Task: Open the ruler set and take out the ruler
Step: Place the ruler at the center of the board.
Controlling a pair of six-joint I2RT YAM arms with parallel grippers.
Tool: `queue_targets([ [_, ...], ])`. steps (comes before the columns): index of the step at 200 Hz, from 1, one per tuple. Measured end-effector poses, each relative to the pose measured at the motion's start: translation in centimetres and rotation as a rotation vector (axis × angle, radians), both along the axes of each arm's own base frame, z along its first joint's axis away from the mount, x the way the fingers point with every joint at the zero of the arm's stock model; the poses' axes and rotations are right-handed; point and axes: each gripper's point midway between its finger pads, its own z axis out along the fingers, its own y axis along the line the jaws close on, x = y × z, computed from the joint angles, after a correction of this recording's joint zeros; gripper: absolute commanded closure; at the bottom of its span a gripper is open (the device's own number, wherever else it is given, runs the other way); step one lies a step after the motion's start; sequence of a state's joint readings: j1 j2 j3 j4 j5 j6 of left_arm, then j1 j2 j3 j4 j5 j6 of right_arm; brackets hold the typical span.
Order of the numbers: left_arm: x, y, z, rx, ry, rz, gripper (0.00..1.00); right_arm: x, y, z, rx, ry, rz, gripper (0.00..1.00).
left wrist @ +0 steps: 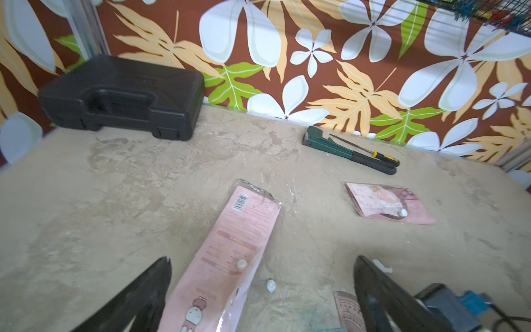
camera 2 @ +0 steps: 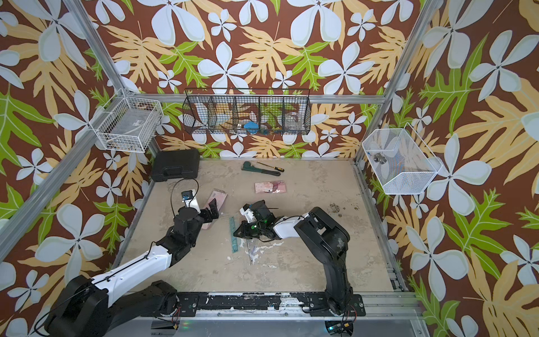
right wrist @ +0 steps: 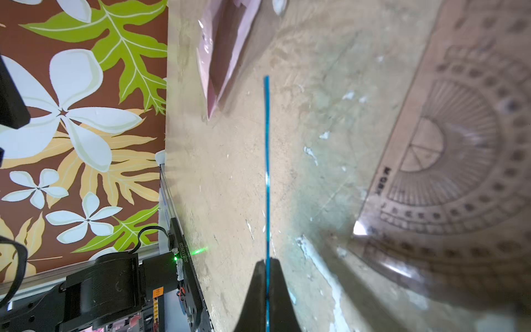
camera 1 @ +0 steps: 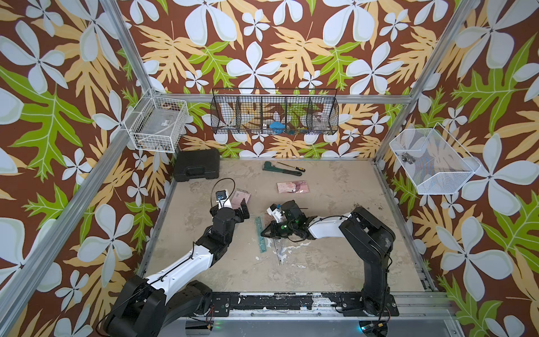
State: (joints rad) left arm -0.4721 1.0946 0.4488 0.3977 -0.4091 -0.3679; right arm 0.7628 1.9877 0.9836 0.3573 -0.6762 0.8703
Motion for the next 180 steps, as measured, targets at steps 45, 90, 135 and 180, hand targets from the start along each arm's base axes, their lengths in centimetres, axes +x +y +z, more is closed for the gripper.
queue_targets([
  [45, -1.4, -0.7, -2.7, -0.075, 0.068, -0.048, 0.00, -1.0, 0.5, -0.5, 0.018, 0.048, -0.012, 0.77],
  [90, -1.6, -0.9, -3.9, -0.082, 0.110, -0.059, 0.02, -0.8, 0.4, 0.0, 0.035, 0.050, -0.035, 0.57],
  [135, -1.1, -1.2, -5.0, -0.070, 0.130, -0.060, 0.10, -0.4, 1.2, 4.7, 0.102, -0.024, -0.010, 0.47],
  [180, 0.3, -3.1, -3.2, -0.072, 0.101, -0.104, 0.13, 5.4, -3.9, 11.0, 0.098, -0.219, -0.154, 0.41],
])
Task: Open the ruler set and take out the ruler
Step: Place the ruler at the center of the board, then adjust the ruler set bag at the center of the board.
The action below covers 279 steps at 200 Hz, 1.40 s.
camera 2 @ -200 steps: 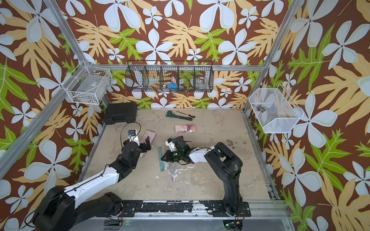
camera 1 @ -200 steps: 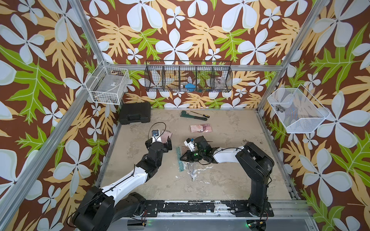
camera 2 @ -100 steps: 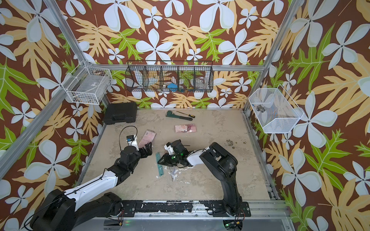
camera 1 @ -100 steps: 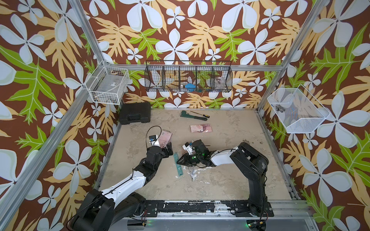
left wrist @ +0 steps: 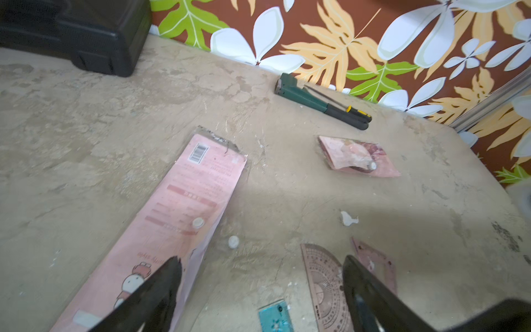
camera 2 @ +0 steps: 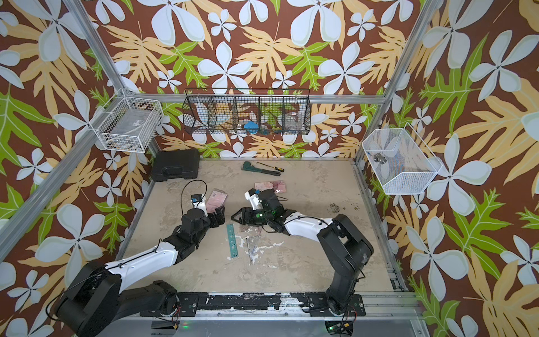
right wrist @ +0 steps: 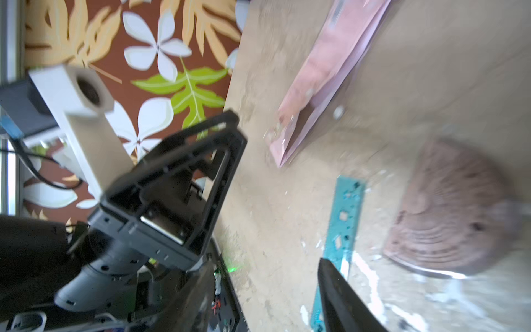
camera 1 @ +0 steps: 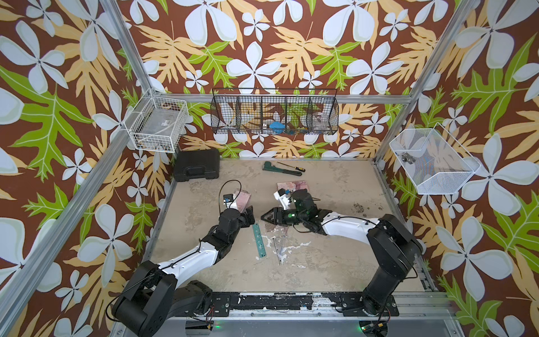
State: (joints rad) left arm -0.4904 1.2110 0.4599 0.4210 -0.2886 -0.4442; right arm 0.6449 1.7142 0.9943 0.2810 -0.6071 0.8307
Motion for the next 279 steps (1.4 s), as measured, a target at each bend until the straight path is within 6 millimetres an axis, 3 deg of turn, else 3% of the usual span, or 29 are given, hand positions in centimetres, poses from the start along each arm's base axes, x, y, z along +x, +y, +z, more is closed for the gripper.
queue_targets([
  [26, 1.8, -1.3, 2.9, -0.027, -0.063, -0.015, 0.14, 5.9, -5.9, 2.5, -0.032, -0.105, -0.178, 0.38],
  [52, 5.2, -4.7, 5.1, -0.063, -0.083, -0.095, 0.22, 12.5, -11.5, 2.7, -0.091, -0.164, -0.347, 0.38],
  [90, 8.5, -8.4, 3.7, -0.091, -0.029, -0.182, 0.25, 19.8, -13.9, 1.5, -0.227, -0.209, -0.380, 0.39],
  [119, 9.2, -9.9, 2.1, -0.106, 0.016, -0.230, 0.25, 24.3, -12.2, -0.1, -0.373, -0.277, -0.310, 0.39],
  [177, 6.3, -8.2, -0.2, -0.092, 0.070, -0.221, 0.25, 26.7, -7.6, -6.9, -0.599, -0.285, -0.165, 0.40],
  [227, 3.1, -6.3, -0.6, -0.073, 0.062, -0.217, 0.25, 28.2, -6.9, -11.5, -0.679, -0.285, -0.162, 0.37],
  [252, 1.8, -5.6, -1.5, -0.067, 0.079, -0.217, 0.25, 29.5, -6.7, -11.7, -0.680, -0.327, -0.180, 0.37],
  [279, 1.1, -5.3, -1.8, -0.065, 0.084, -0.218, 0.26, 29.1, -6.5, -12.0, -0.681, -0.336, -0.169, 0.42],
])
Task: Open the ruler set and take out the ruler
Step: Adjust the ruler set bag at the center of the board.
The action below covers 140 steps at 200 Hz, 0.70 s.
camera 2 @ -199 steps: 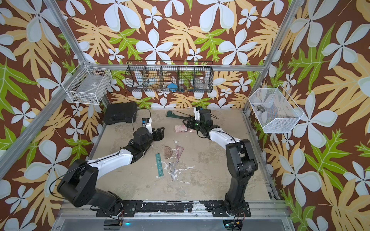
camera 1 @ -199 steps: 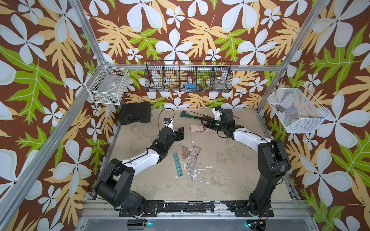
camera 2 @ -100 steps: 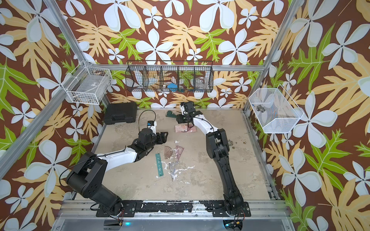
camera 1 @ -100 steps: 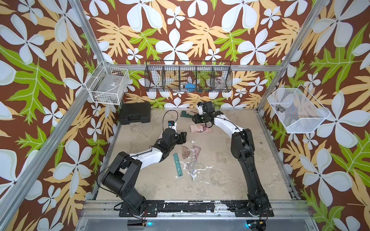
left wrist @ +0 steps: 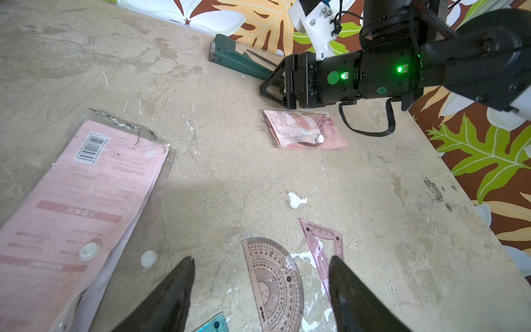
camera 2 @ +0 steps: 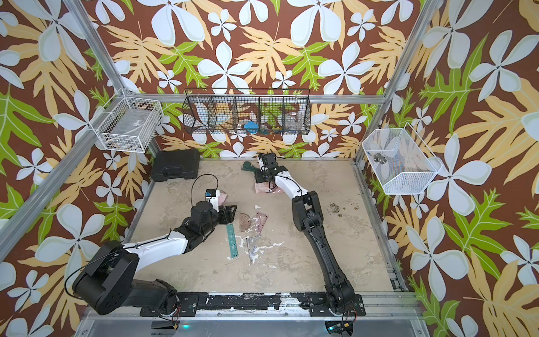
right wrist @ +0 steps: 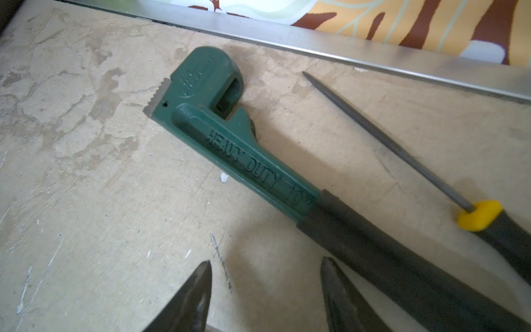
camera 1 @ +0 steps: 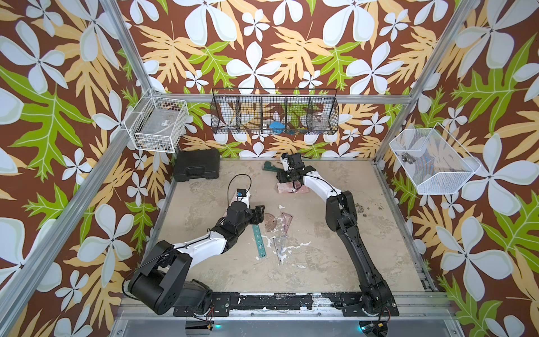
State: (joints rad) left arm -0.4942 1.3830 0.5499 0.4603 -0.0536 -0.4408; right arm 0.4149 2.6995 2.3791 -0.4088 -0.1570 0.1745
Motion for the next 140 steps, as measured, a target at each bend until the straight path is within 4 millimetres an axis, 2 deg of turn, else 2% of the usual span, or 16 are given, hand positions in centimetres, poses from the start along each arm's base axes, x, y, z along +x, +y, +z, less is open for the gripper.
queue_targets([
  [10, -0.1, 0.0, 0.3, 0.000, -0.006, -0.003, 0.26, -0.8, 0.0, 0.0, -0.005, 0.006, 0.009, 0.43],
  [29, -0.4, 0.2, 0.7, 0.003, -0.022, -0.006, 0.26, -3.9, 0.1, -0.1, -0.005, 0.051, 0.042, 0.45],
  [46, -0.6, 0.5, 0.5, 0.015, -0.021, -0.004, 0.26, -6.5, 0.1, -0.1, 0.004, 0.083, 0.066, 0.47],
  [64, -0.6, 0.6, 0.1, 0.025, -0.015, 0.001, 0.26, -8.3, -0.3, 0.1, 0.008, 0.112, 0.065, 0.49],
  [91, -0.6, 0.5, -0.6, 0.035, 0.002, -0.003, 0.27, -11.9, -2.3, 0.1, 0.011, 0.166, 0.026, 0.48],
  [119, -0.6, 0.2, -1.4, 0.031, 0.015, -0.021, 0.27, -16.5, -5.1, 0.4, 0.043, 0.225, -0.032, 0.46],
  [130, -0.4, -0.1, -1.8, 0.033, 0.029, -0.030, 0.27, -17.2, -5.6, 1.2, 0.072, 0.236, -0.044, 0.45],
  [140, 0.0, -0.7, -1.9, 0.028, 0.035, -0.044, 0.27, -17.0, -5.6, 2.9, 0.107, 0.211, -0.037, 0.42],
])
